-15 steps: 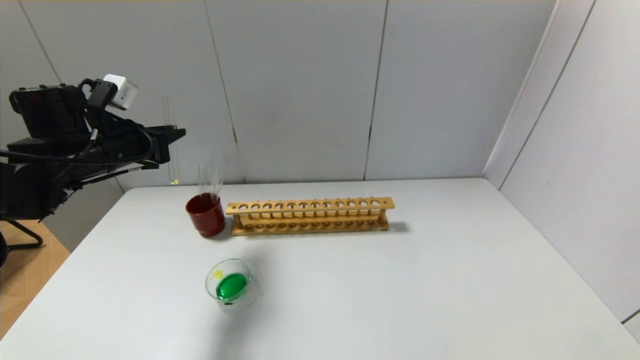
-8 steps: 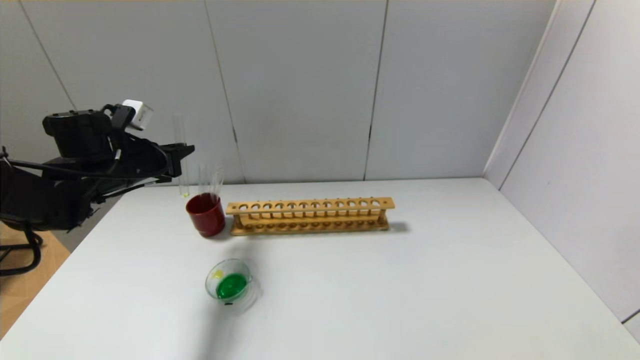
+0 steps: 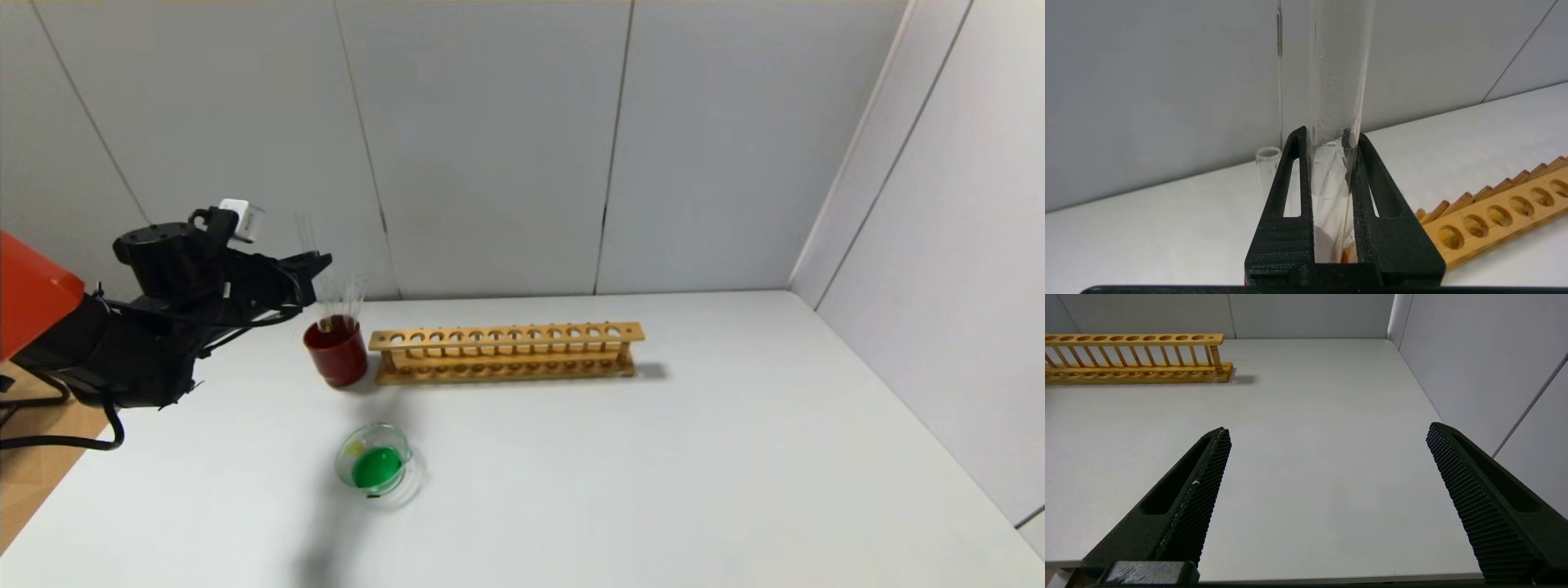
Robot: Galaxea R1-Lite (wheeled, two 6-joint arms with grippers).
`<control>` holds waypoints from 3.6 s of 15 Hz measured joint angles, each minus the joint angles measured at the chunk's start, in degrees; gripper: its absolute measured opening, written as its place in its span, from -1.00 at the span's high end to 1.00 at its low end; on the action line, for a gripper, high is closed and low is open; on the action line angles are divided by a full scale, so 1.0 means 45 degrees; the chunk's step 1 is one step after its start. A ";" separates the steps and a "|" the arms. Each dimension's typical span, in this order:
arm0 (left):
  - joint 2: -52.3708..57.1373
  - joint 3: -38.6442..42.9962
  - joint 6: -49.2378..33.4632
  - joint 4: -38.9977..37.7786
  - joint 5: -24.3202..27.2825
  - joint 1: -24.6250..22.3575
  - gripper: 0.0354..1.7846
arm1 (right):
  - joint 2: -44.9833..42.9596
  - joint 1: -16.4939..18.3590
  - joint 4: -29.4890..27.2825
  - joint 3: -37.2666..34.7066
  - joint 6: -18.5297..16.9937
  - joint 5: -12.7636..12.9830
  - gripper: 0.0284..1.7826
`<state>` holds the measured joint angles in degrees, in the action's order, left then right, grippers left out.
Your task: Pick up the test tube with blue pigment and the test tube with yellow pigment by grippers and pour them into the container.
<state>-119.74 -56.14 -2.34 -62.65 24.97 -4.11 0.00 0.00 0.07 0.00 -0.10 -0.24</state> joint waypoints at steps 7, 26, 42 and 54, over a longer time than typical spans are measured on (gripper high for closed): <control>-0.0729 0.0233 -0.0043 -0.1298 -0.0011 -0.0098 0.68 | 0.0000 0.0000 0.0000 0.0000 0.0000 0.0000 -0.96; -0.1206 0.0943 0.0000 -0.3007 0.0087 -0.0122 -0.66 | 0.0000 0.0000 0.0000 0.0000 0.0000 0.0000 -0.96; 0.8116 -0.0932 0.0192 0.5930 -0.0699 -0.0114 -0.96 | 0.0000 0.0000 0.0000 0.0000 0.0000 0.0005 -0.96; 1.9481 0.4619 0.0642 1.1535 -0.2173 -0.0647 -0.96 | 0.0000 0.0000 0.0000 0.0000 0.0000 0.0000 -0.96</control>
<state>-32.07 -35.35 0.55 -10.74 15.19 -7.02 0.00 0.00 0.07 0.00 -0.10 -0.24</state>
